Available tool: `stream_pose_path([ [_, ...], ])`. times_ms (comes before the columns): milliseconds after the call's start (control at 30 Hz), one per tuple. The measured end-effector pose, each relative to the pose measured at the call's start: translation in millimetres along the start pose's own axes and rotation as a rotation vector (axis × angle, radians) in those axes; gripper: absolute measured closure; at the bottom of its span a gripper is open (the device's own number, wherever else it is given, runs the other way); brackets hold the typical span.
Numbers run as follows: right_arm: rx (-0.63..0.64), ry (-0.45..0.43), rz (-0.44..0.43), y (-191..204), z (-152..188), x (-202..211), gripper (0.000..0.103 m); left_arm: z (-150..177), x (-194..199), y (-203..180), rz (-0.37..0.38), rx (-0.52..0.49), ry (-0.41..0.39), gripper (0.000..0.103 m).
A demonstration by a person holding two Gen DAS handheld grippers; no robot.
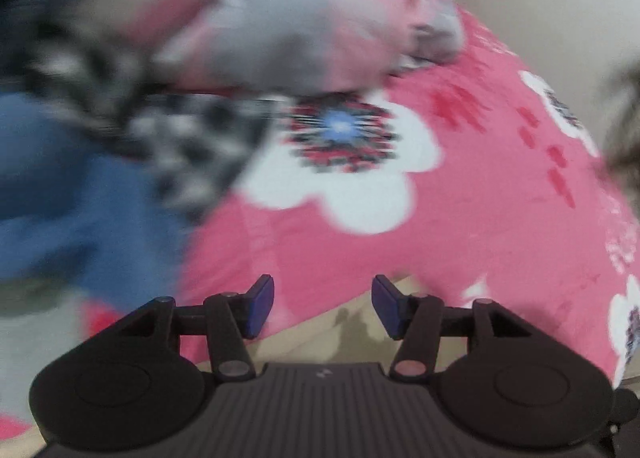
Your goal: Fold clothes
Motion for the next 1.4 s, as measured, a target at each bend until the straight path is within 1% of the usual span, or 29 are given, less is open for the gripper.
stream_pose_path([
  [33,0.028,0.047,0.019,-1,9,-7,0.101,3,19,20,-0.030,0.014,-0.012,0.048],
  [67,0.045,0.141,0.099,-13,32,-14,0.103,7,39,40,-0.059,0.029,-0.025,0.048],
  [100,0.049,0.160,0.126,-19,48,-10,0.103,10,58,60,-0.089,0.043,-0.037,0.048],
  [133,0.018,0.122,0.113,-20,52,1,0.103,14,78,80,-0.113,0.058,-0.046,0.048],
  [200,-0.012,0.149,0.156,-17,58,16,0.103,27,118,120,-0.142,0.083,-0.048,0.048],
  [233,-0.027,0.162,0.178,-16,61,24,0.103,37,134,135,-0.146,0.086,-0.039,0.048],
  [267,-0.042,0.176,0.199,-14,64,32,0.100,48,146,147,-0.144,0.085,-0.024,0.048],
  [300,-0.055,0.189,0.221,-13,67,40,0.100,61,154,153,-0.133,0.083,-0.007,0.048],
  [333,-0.017,0.189,0.244,-6,64,39,0.100,76,158,156,-0.117,0.081,0.010,0.048],
  [400,0.044,0.149,0.238,15,46,33,0.100,107,158,152,-0.074,0.069,0.048,0.048],
  [433,0.070,0.117,0.218,27,35,24,0.100,121,152,145,-0.055,0.054,0.065,0.048],
  [500,0.130,0.060,0.180,53,14,5,0.100,149,131,126,-0.017,0.013,0.093,0.049],
  [567,0.180,0.045,0.176,72,4,-21,0.100,178,104,108,0.005,-0.026,0.119,0.050],
  [633,0.222,0.052,0.187,80,8,-44,0.100,209,74,98,-0.025,-0.087,0.163,0.052],
  [667,0.236,0.075,0.192,79,18,-56,0.100,222,63,97,-0.040,-0.112,0.172,0.050],
  [700,0.246,0.129,0.208,75,31,-67,0.100,231,56,97,-0.046,-0.122,0.158,0.049],
  [733,0.254,0.212,0.245,68,50,-80,0.101,237,52,99,-0.044,-0.115,0.139,0.048],
  [767,0.249,0.210,0.248,71,48,-81,0.101,238,53,102,-0.030,-0.082,0.122,0.048],
  [833,0.238,0.207,0.253,77,44,-84,0.101,234,59,109,-0.014,-0.044,0.117,0.049],
  [933,0.222,0.202,0.260,85,39,-88,0.098,224,69,122,-0.042,-0.031,0.101,0.048],
  [967,0.216,0.200,0.263,88,37,-89,0.098,221,73,127,-0.039,-0.019,0.090,0.048],
  [1100,0.195,0.193,0.272,100,30,-94,0.097,204,91,137,0.001,0.058,0.009,0.046],
  [1133,0.190,0.194,0.275,102,29,-96,0.095,199,90,139,0.004,0.074,-0.006,0.045],
  [1200,0.183,0.316,0.304,91,62,-115,0.094,194,80,148,-0.025,0.083,-0.005,0.045],
  [1233,0.248,0.309,0.325,97,63,-115,0.093,194,73,153,-0.050,0.088,0.004,0.045],
  [1300,0.316,0.330,0.350,111,55,-114,0.091,192,62,161,-0.083,0.113,0.017,0.048],
  [1367,0.315,0.268,0.340,122,32,-108,0.091,184,65,166,-0.054,0.150,-0.028,0.047],
  [1400,0.314,0.227,0.354,123,18,-106,0.091,179,67,168,-0.040,0.163,-0.049,0.046],
])
Point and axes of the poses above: each gripper's, at about its wrist camera, not at the fingertips, and x roughly against the way its jaws point, y to its left, z to its underside, the point moved 10 cm from there along -x, roughly the way its jaws point, and after that the axes turned 2 degrees about -z, right-handed, at the moved point
